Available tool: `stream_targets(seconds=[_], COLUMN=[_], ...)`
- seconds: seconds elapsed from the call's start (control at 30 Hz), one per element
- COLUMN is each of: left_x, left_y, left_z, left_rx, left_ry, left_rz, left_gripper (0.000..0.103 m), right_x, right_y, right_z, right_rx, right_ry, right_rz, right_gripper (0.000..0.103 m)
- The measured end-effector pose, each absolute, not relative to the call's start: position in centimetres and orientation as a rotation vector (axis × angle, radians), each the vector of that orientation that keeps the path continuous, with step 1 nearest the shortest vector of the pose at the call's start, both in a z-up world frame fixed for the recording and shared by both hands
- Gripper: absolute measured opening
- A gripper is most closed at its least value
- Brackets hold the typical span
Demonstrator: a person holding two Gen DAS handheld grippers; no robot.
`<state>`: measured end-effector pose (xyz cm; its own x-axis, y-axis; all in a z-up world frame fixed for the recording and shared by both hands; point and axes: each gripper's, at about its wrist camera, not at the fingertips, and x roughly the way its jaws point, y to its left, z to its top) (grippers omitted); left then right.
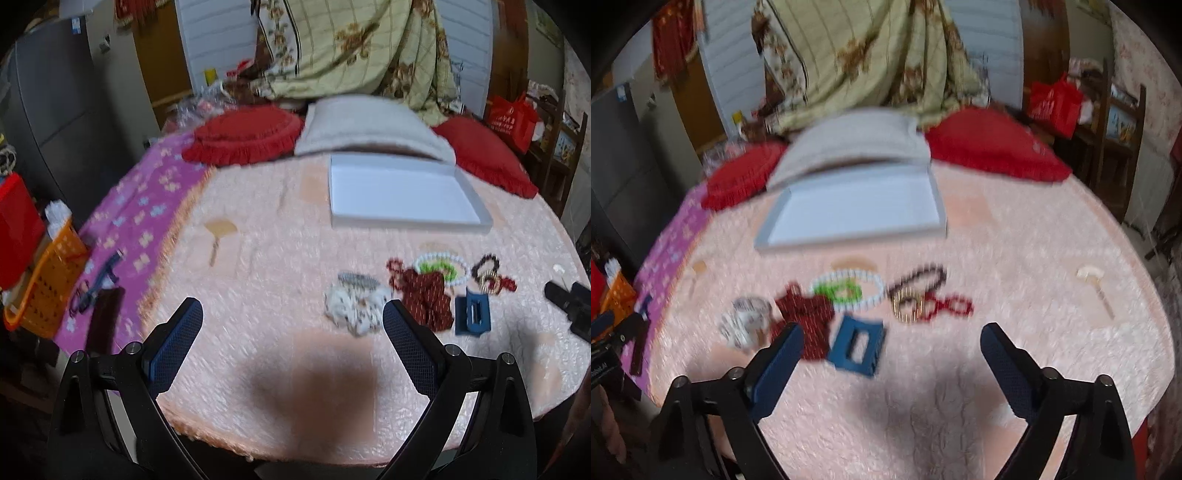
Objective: Organize jewelry
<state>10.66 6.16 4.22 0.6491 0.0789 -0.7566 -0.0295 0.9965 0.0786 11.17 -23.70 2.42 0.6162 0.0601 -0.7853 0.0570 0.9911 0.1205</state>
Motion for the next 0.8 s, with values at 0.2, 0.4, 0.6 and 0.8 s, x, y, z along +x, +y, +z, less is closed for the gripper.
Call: stream_targets(seconds=[0.2, 0.4, 0.6, 0.8], left_x=[10.2, 10.5, 10.6, 11.0], left_y=[5.1, 4.3, 4.0, 4.0], left_z=[1.4, 0.0, -0.5, -1.3], left_rx=[0.049, 0.071, 0.095, 0.100], left_ry=[0.913, 0.953, 0.953, 0.971], left_rz=[0.090, 0.099, 0.105, 0.103], left_gripper=[0.099, 0.099, 0.099, 0.099], right_x=[10.8, 11.0, 10.7, 10.5], right_y=[-23.9, -23.1, -23.2, -23.4], right_z=[-1.8, -3.3, -3.8, -4.2], right_rx=[0.130, 0.037, 0.057, 0.124], right_ry=[1.010, 1.053, 1.044, 1.030], right_rz=[-0.044, -0.084, -0.081, -0.074], right_gripper=[0.090, 0.090, 0.090, 0.090])
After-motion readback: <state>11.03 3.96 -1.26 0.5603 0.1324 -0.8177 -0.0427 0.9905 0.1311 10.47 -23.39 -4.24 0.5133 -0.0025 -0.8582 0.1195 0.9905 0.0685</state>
